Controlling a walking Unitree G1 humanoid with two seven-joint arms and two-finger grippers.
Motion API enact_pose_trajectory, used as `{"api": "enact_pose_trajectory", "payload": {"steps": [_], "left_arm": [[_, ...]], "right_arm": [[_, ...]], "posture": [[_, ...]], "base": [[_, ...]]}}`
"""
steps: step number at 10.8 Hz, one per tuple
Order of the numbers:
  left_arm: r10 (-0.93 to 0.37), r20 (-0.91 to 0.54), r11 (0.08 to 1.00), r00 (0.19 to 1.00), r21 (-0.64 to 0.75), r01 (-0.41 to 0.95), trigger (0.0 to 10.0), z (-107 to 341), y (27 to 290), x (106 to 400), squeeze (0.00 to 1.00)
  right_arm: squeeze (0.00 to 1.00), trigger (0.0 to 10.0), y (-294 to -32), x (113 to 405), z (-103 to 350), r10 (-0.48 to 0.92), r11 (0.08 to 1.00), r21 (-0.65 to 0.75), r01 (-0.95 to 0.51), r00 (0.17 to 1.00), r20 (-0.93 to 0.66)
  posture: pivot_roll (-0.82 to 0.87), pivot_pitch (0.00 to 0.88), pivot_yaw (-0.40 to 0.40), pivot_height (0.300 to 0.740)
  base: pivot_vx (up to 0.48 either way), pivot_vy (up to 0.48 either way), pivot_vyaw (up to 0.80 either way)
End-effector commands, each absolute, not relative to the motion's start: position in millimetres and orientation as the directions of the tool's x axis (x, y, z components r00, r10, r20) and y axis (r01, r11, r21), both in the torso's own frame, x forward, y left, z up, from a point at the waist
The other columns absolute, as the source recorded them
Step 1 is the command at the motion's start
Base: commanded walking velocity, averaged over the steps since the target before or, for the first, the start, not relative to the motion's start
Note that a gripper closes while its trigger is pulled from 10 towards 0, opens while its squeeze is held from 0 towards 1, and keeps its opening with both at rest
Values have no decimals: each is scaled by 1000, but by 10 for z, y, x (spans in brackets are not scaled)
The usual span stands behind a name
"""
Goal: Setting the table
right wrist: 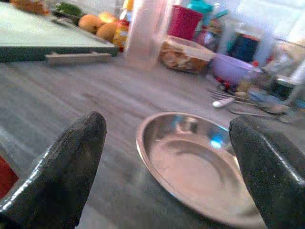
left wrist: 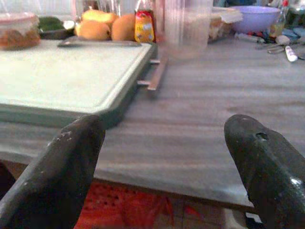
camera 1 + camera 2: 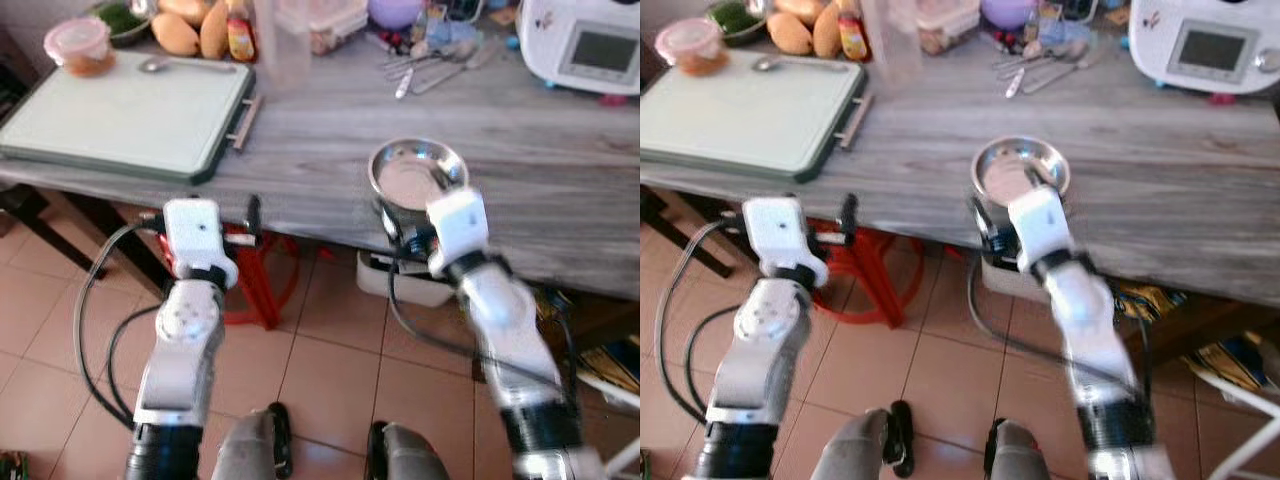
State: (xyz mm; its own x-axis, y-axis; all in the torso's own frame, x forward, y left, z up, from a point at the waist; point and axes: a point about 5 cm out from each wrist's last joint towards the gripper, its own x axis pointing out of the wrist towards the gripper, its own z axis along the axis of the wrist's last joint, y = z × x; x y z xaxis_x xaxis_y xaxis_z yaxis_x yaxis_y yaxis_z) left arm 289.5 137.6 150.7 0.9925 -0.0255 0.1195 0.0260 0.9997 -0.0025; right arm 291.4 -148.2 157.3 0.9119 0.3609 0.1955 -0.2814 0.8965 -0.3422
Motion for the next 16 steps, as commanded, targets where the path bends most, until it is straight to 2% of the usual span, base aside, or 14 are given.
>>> {"api": "enact_pose_trajectory", "payload": {"steps": [1,3,4,5,7,9,12,13,16], "left_arm": [[-7,121,1000,993,10,6,10000,1498,1420,2903,0],[3,135,1000,991,23,-6,10000,1545,1499,2933,0],[5,139,999,990,42,-11,10000,1568,1573,2922,0],[13,126,999,992,40,-18,10000,1530,1593,2879,0],[18,87,1000,996,11,-19,10000,1407,1560,2795,0],[5,70,1000,998,-13,-4,10000,1372,1458,2738,0],[-13,41,1000,999,-20,14,10000,1294,1426,2663,0],[-5,36,1000,999,-23,6,10000,1300,1436,2653,0],[-44,51,998,998,-31,45,10000,1344,1332,2680,0]], "right_arm": [[0,10000,-1482,2848,1623,326,912,-329,-244,919,222],[0,10000,-1520,2755,1560,172,957,-271,-107,958,228],[0,10000,-1519,2736,1491,85,964,-266,-23,971,223],[0,10000,-1526,2725,1458,54,956,-292,13,973,222],[0,10000,-1672,2744,1445,-38,965,-248,87,980,197],[0,10000,-1792,2775,1430,-119,965,-214,150,981,152],[0,10000,-1690,2783,1463,-63,968,-228,103,983,174],[0,10000,-1651,2765,1471,2,990,-140,21,987,163],[0,10000,-1670,2891,1519,-66,973,-210,100,984,165]], "posture": [[-44,111,64,740],[-34,140,69,740],[-17,153,70,740],[-14,148,65,740],[-41,117,47,740],[-40,131,39,740],[-35,157,24,740],[-34,165,26,740],[-26,186,9,740]], "base": [[0,0,0],[0,0,0],[0,0,0],[0,0,0],[0,0,0],[-330,0,0],[-250,0,0],[0,0,0],[-85,0,0]]}}
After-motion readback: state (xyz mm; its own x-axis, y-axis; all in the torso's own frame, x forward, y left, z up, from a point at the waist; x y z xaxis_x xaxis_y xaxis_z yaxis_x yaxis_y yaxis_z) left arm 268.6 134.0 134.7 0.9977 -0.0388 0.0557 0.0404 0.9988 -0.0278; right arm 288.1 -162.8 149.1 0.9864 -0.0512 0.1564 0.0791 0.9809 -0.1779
